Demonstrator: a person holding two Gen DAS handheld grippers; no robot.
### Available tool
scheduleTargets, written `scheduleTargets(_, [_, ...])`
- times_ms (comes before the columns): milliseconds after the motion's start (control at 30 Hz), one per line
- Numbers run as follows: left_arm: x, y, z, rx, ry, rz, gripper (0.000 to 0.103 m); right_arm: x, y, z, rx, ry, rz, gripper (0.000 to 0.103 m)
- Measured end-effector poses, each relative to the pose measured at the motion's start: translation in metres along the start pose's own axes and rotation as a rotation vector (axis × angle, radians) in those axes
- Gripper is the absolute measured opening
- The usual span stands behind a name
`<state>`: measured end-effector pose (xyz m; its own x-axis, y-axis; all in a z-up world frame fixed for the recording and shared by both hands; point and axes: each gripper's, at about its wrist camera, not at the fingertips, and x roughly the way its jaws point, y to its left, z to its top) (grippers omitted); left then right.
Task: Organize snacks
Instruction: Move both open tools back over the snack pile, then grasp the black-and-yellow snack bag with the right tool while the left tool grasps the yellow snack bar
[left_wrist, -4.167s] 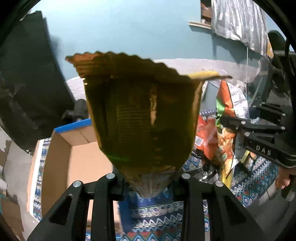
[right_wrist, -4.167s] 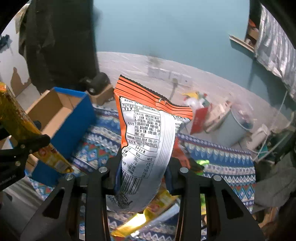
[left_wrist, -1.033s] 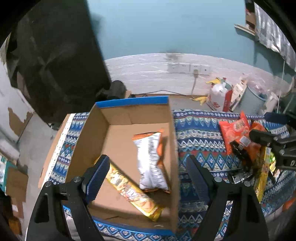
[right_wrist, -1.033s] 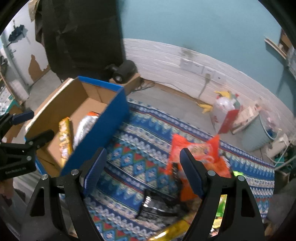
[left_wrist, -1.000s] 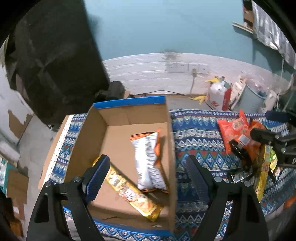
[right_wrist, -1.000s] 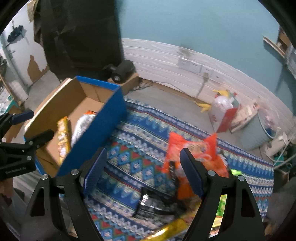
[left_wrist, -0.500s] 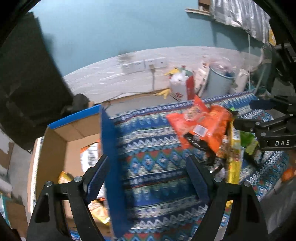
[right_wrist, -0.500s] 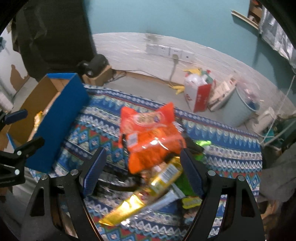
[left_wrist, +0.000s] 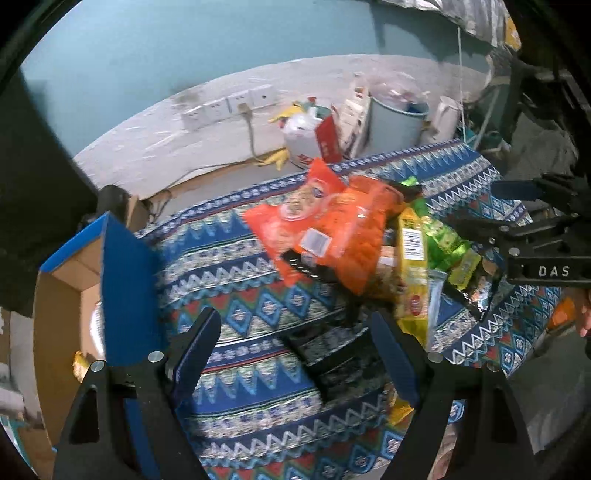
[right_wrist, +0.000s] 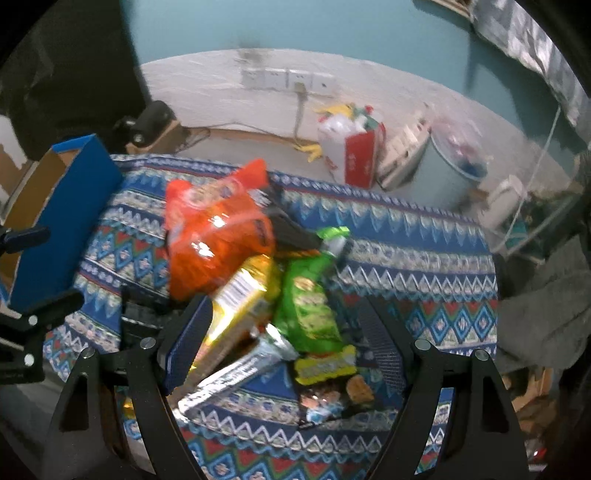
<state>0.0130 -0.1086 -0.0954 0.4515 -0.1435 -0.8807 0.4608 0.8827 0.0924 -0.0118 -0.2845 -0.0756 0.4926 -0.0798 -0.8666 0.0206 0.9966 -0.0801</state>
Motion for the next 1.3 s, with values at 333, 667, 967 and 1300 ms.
scheduleTargets(333, [0.038,-0.046,0.011,0.054,0.089,-0.049,0.085,0.025,-0.032,-0.012,0.025,0.065,-0.003,0.081])
scheduleTargets(667, [0.080,-0.076,0.008,0.094,0.187,-0.100,0.085,0.057,-0.059,-0.046,0.036,0.176,0.031,0.081])
scheduleTargets(967, [0.103,-0.081,0.001,0.078,0.245,-0.133,0.081,0.086,-0.063,-0.068,0.025,0.266,0.078,0.081])
scheduleTargets(1300, [0.105,-0.083,0.000,0.096,0.224,-0.138,0.045,0.107,-0.033,-0.078,-0.069,0.330,0.041,0.082])
